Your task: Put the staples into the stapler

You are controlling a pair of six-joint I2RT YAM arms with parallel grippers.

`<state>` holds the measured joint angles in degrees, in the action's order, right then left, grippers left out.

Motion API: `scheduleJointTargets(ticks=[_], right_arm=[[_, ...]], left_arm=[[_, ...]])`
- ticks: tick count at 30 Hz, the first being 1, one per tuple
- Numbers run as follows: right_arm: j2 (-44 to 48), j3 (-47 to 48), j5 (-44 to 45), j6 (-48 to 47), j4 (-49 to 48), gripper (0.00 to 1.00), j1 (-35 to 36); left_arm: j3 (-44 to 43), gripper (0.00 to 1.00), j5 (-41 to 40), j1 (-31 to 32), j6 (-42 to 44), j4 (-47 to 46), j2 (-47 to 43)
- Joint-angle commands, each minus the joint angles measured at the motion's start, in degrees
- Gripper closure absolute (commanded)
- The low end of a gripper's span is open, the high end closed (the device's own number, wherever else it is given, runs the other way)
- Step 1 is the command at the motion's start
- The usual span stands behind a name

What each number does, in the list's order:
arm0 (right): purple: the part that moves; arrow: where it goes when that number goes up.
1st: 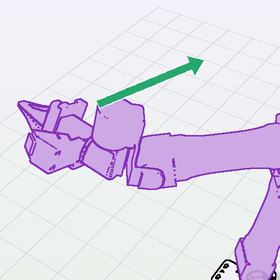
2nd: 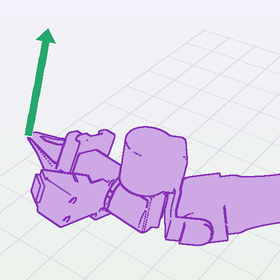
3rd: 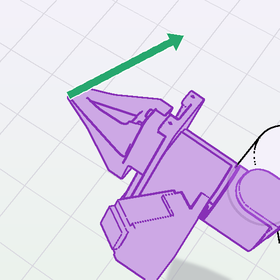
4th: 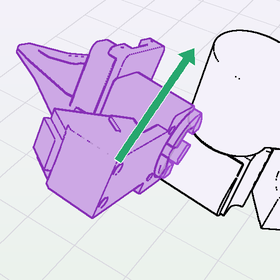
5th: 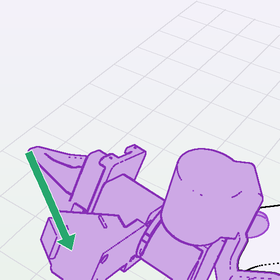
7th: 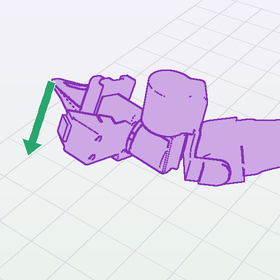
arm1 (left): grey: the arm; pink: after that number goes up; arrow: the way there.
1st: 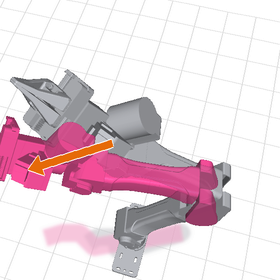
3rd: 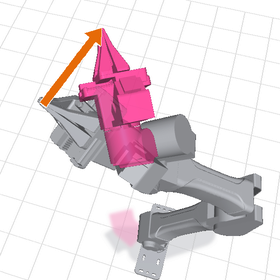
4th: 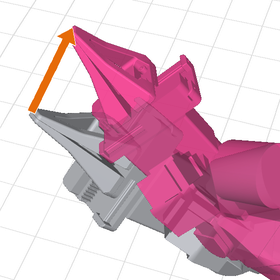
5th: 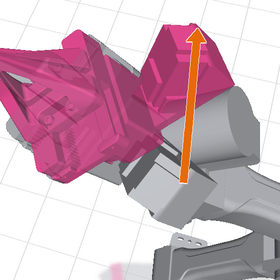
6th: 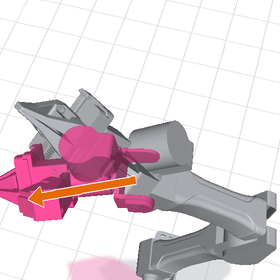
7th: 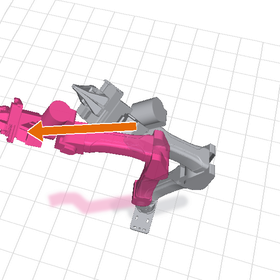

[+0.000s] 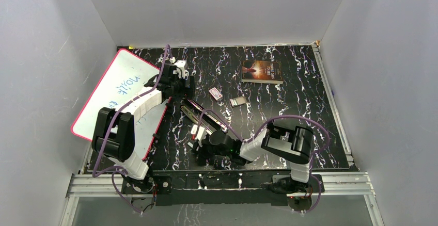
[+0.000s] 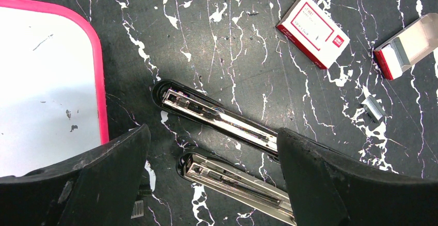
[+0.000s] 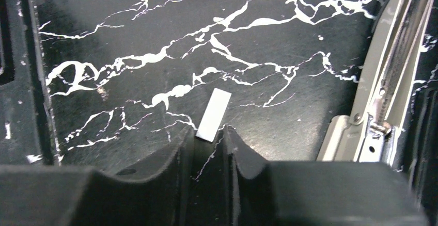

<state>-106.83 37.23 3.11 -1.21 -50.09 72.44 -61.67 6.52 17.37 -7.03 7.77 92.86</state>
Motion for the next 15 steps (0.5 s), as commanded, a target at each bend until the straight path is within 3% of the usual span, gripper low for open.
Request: scheduleJointTargets(ticks=[1,6,15], right_arm=[[-4.2,-0.7,2.7,-0.5,12.1,0.60,-0.1],[-4.8,-0.1,2.8,-0.4,12.5,0.60,-0.1],[-4.8,-0.1,4.3,0.2,12.7,0.73,-0.1]], left_arm=[[-0.8,0.08,-0.1,-0.2,0.7,0.5,-3.9],[-0.8,0.08,-0.1,-0.2,0.7,0.5,-3.8],[-0.8,0.08,0.1,-0.2,0.6,0.5,-3.7]])
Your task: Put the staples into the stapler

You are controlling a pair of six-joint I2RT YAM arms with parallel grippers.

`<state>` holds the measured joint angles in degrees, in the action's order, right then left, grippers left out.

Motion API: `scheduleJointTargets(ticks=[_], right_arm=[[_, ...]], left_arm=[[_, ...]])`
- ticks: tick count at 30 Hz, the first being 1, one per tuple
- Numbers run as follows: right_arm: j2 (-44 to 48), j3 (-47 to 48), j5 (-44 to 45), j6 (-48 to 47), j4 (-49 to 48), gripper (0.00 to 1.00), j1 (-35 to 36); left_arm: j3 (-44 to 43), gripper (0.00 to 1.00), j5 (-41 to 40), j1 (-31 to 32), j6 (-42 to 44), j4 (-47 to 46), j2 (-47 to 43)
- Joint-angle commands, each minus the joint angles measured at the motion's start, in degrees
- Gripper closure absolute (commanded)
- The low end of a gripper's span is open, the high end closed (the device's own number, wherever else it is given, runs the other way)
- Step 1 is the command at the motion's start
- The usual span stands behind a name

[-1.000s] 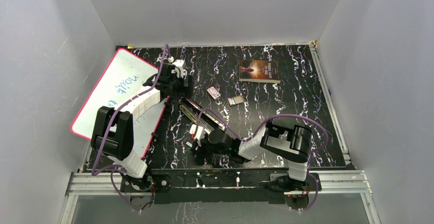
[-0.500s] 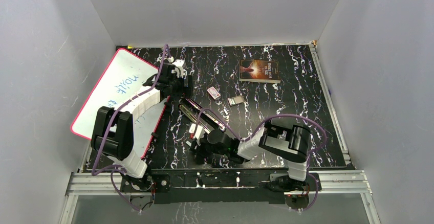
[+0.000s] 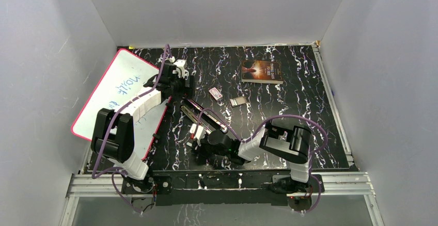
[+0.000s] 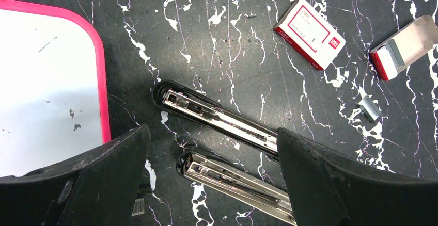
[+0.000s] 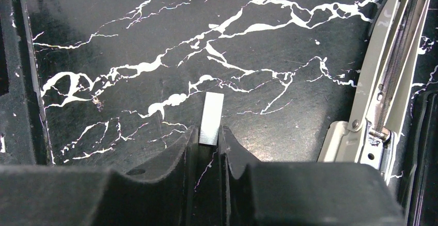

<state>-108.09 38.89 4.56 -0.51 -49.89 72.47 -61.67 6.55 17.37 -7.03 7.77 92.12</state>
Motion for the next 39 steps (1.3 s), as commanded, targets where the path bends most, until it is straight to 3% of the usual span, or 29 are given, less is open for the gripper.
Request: scheduleJointTargets(ticks=[1,3,6,15,31,39], right_arm=[[-3.4,-1.8,3.0,-0.3,12.5,0.73,-0.1],[-3.3,-2.0,3.7,-0.2,12.5,0.73,-0.1],[-3.3,-1.9,3.9,-0.1,12.4,0.63,-0.2],[-4.3,-0.9,3.7,-0.3,13.2,0.61,-0.2],[-2.6,-1.2,3.7,-2.0,12.7,0.94,-0.1],[4.4,3.6,-2.1,-6.4,13.0,1.00,-0.2]], left_arm=[[-0.8,0.08,0.0,-0.2,0.6,0.5,-3.0],[-0.8,0.08,0.0,-0.2,0.6,0.5,-3.0],[-0.8,0.08,0.2,-0.2,0.5,0.5,-2.8],[-0.9,0.08,0.2,-0.2,0.5,0.5,-2.9],[-0.9,0.08,0.0,-0.2,0.6,0.5,-3.0],[-0.8,0.08,-0.2,-0.2,0.6,0.5,-3.2]])
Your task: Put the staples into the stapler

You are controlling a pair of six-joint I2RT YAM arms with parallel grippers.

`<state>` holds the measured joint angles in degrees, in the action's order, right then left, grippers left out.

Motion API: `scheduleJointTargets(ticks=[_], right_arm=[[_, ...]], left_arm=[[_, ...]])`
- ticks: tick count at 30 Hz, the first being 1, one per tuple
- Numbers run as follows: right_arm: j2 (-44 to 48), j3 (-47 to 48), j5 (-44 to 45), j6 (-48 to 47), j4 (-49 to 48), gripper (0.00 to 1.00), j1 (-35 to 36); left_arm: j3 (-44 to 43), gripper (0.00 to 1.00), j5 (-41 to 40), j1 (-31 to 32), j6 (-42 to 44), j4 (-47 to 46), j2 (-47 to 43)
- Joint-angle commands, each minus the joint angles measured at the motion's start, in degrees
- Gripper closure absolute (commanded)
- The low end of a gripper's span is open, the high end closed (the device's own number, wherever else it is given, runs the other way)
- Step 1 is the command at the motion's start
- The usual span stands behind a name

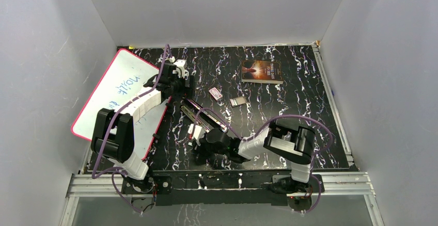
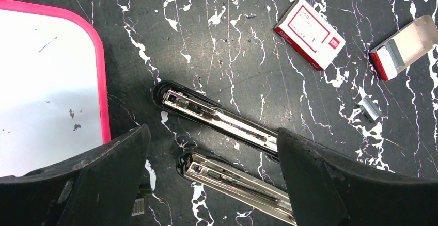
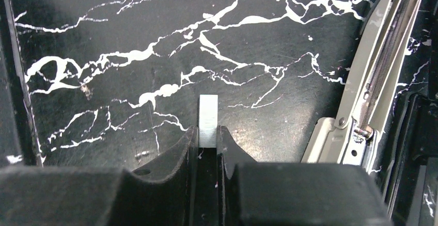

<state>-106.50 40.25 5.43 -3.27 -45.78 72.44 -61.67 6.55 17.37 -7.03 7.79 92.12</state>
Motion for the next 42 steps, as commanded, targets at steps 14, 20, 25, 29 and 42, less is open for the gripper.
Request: scheduleJointTargets(ticks=[14,20,25,29,42], right_arm=[[22.7,0.0,4.0,3.5,15.2,1.00,-4.2],[29.2,-1.6,8.0,9.4,24.9,1.00,-8.8],[28.3,0.8,6.4,11.5,30.8,1.00,-13.4],[25.7,3.9,3.5,11.4,34.9,1.00,-15.7],[21.0,8.3,-1.0,11.9,36.6,1.00,-19.2]], left_arm=[[-0.7,0.08,0.6,-0.2,0.3,0.3,-3.1],[-0.8,0.08,1.3,-0.2,-0.1,0.3,-2.7],[-0.8,0.08,1.5,-0.2,-0.2,0.3,-2.3],[-1.0,0.09,1.5,-0.2,-0.2,0.4,-1.9],[-1.3,0.09,2.0,-0.2,-0.2,0.6,-0.6]])
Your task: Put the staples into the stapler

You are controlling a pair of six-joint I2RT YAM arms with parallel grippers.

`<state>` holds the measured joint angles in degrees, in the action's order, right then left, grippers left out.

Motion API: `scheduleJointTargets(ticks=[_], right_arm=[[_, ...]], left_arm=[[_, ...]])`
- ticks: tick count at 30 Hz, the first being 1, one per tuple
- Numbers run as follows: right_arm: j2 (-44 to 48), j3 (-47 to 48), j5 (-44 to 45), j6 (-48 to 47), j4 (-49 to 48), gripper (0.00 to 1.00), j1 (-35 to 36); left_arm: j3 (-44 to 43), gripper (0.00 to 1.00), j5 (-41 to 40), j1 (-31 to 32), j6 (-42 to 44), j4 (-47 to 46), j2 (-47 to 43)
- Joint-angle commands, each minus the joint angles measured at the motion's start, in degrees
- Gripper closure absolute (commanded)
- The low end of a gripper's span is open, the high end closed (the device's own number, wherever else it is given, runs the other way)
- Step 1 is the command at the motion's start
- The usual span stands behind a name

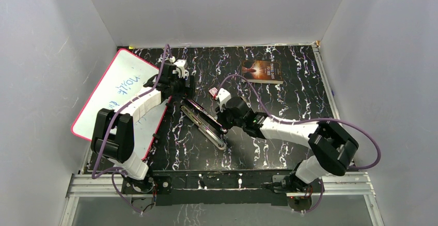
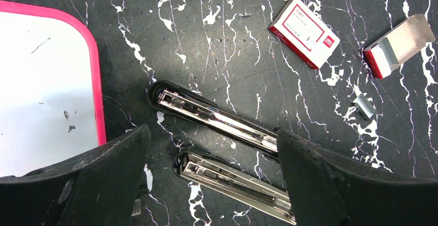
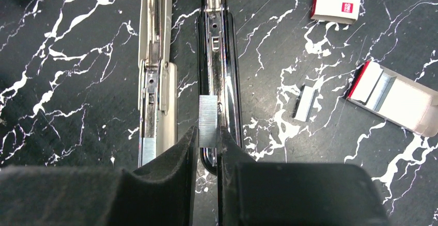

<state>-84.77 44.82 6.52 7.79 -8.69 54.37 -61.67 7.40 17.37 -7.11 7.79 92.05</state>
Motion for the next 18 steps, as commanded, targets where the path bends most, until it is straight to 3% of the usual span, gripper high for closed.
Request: scheduleJointTargets(ticks=[1,18], right_arm=[[-1.3,4.2,-2.3,0.9,-0.4,1.00,-1.3],[-4.7,5.8,-2.5,2.2,-0.7,1.00,-1.9]], left_arm=[[-1.3,0.09,1.2,-0.2,-0.2,0.6,-0.4],[-1.4,0.09,1.3,-0.1,-0.2,0.6,0.4]])
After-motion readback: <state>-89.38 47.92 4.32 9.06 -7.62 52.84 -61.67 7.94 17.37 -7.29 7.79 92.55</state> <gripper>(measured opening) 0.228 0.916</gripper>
